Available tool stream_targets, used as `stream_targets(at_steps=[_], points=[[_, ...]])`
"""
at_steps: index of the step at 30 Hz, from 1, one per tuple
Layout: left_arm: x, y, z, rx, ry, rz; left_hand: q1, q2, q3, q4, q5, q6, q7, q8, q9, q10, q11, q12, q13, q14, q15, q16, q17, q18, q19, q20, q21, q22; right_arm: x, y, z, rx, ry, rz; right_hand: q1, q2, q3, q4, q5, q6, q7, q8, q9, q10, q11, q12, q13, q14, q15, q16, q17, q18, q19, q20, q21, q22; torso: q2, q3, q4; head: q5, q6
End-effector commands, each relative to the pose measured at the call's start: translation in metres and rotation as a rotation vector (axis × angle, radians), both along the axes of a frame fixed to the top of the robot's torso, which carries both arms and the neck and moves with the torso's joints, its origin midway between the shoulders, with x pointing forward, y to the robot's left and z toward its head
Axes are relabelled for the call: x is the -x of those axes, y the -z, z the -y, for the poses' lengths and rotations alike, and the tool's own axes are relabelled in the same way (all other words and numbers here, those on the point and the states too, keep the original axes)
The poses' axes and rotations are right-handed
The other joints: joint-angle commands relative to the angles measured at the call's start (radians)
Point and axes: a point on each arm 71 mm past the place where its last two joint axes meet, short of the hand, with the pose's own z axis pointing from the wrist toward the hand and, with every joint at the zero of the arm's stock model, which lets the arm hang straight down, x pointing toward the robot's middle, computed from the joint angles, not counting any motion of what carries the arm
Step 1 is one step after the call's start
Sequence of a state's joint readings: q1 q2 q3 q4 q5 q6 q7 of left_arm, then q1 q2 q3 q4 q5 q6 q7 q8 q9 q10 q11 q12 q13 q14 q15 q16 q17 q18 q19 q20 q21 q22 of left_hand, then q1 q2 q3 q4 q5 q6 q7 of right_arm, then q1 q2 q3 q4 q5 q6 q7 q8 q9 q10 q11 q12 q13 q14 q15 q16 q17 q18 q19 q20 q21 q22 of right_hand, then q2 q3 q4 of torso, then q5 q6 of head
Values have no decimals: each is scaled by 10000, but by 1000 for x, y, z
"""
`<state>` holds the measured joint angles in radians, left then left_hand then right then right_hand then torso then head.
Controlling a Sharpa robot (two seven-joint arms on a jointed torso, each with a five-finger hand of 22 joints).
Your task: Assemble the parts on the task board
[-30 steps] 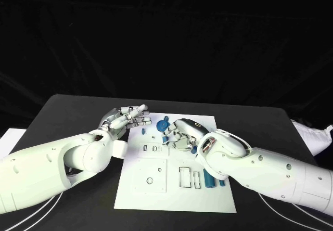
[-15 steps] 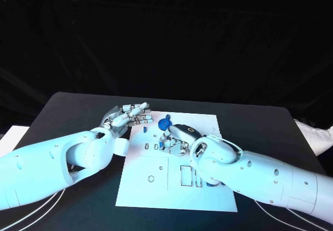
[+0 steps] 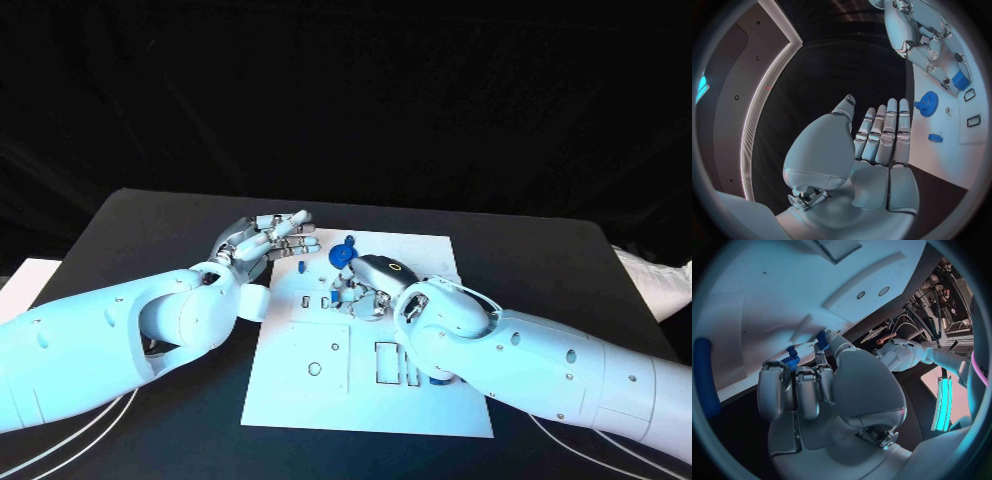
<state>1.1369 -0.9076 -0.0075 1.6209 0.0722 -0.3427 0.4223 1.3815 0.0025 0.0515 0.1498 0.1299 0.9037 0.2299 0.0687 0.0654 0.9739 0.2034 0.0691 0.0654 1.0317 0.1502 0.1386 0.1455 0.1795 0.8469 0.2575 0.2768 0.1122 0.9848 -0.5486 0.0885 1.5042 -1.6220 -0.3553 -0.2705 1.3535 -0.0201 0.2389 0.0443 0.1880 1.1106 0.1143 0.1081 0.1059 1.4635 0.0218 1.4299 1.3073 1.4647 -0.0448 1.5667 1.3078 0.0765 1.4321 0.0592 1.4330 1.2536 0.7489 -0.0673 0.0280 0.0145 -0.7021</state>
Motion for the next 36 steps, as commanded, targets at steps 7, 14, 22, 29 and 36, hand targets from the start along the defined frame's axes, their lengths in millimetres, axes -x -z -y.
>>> stream_targets(at_steps=[7,14,22,29,36], points=[[0,-2,2,149,137,117,70,45,1,-77,-50,-60,258,-43,-11,-52,-9,-33,-12,-40,52,-58,15,18,22,57,-38,-9,2,11,2,1007,-72,-565,-304,-212,-99,83,49,34,-45,-74,51,183,50,-133,1500,1031,12,-25,2496,-122,-41,18,-78,-39,0,0,6,3,-46],[0,-2,2,148,136,114,70,45,1,-77,-50,-60,258,-43,-11,-52,-9,-33,-12,-40,52,-58,15,18,22,57,-38,-9,3,12,2,1105,27,-559,-621,-530,-306,201,71,-291,95,-284,-24,-14,168,-447,1286,1009,104,-72,2403,-115,-64,87,-116,-93,-1,-3,-6,-1,-64],[0,-2,2,145,141,100,70,45,1,-77,-50,-60,258,-43,-11,-52,-9,-33,-12,-40,52,-58,15,18,22,57,-38,-9,2,10,3,858,256,-326,-828,-733,-528,344,39,-837,258,-456,-169,-418,317,-1086,826,990,233,-115,2322,-101,-100,209,-165,-167,-3,-5,6,-28,-70],[0,-2,2,145,147,84,70,45,1,-77,-50,-60,258,-43,-11,-52,-9,-33,-12,-40,52,-58,15,18,22,57,-38,-9,3,9,3,630,366,-163,-879,-823,-705,447,-4,-1197,340,-456,-255,-559,397,-1275,678,970,305,-163,2235,-81,-147,283,-223,-263,-6,-3,6,-28,-77],[0,-1,2,152,180,38,61,49,5,-96,-51,-67,256,-40,-10,-56,-9,-32,-10,-37,53,-71,20,19,20,59,-43,-16,6,3,3,-217,499,376,-1028,-990,-1082,730,-60,-1428,394,-424,-298,-595,454,-1291,640,962,359,-184,2201,-77,-153,342,-239,-277,-5,1,4,-34,-58]])
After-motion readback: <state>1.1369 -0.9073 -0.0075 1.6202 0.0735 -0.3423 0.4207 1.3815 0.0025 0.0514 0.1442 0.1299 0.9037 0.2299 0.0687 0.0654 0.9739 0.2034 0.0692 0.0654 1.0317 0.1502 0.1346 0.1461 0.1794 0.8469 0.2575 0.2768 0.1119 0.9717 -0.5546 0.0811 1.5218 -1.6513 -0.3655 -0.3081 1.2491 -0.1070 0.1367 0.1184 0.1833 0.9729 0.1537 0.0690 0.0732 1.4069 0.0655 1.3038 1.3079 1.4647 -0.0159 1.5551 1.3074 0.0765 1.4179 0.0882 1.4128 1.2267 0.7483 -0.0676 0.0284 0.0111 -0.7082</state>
